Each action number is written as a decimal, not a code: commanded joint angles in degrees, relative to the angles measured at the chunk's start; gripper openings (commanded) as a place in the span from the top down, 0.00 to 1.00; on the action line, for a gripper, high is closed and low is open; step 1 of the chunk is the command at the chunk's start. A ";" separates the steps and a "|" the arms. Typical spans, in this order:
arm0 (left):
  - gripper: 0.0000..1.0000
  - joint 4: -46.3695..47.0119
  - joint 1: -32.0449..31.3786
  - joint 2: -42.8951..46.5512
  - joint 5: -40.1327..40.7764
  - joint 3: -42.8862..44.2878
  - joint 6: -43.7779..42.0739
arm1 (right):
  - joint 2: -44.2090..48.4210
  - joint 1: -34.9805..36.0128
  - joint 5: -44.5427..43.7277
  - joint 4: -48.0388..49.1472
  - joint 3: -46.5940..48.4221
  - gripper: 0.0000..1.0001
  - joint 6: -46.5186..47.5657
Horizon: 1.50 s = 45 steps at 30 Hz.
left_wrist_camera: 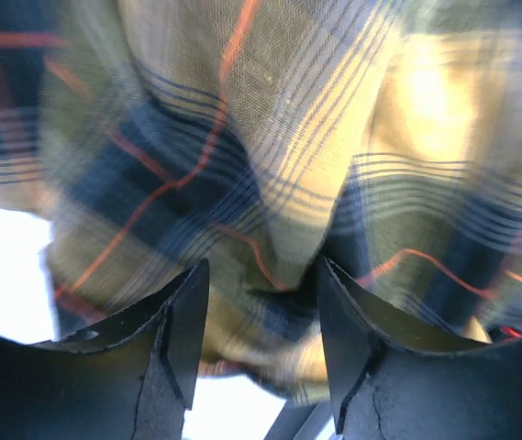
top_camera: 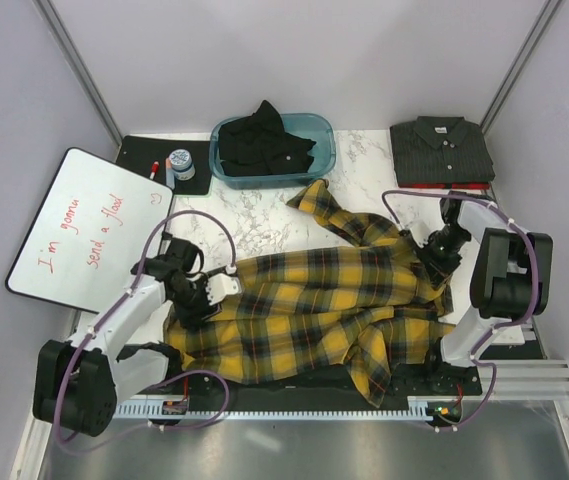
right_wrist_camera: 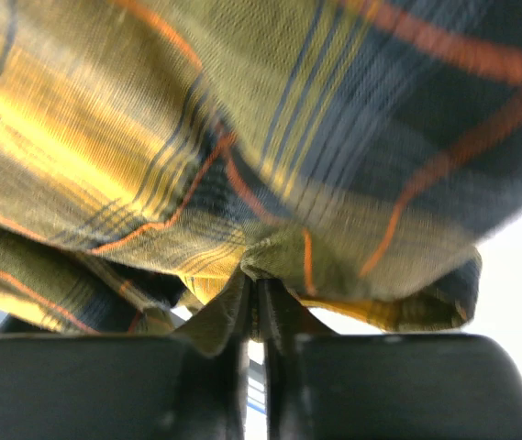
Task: Fold and stack the long sleeve shirts
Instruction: Flatten the shirt out
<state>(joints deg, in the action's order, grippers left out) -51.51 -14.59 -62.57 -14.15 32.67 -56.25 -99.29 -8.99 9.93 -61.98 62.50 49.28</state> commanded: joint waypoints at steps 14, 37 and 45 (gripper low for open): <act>0.40 1.93 6.42 -30.50 -3.34 33.26 6.68 | -19.71 1.25 15.99 -9.15 43.67 0.41 -12.27; 0.64 7.56 2.20 -38.42 -1.84 29.03 8.96 | -30.80 11.37 17.92 2.03 46.31 0.84 -21.50; 0.98 6.33 4.04 -39.21 -0.18 45.00 12.83 | -31.84 7.34 11.95 4.76 64.02 1.00 -26.33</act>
<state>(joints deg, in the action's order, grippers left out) -46.89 -11.75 -102.17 -15.09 67.37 -46.57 -132.11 1.85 23.97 -60.45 113.91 25.89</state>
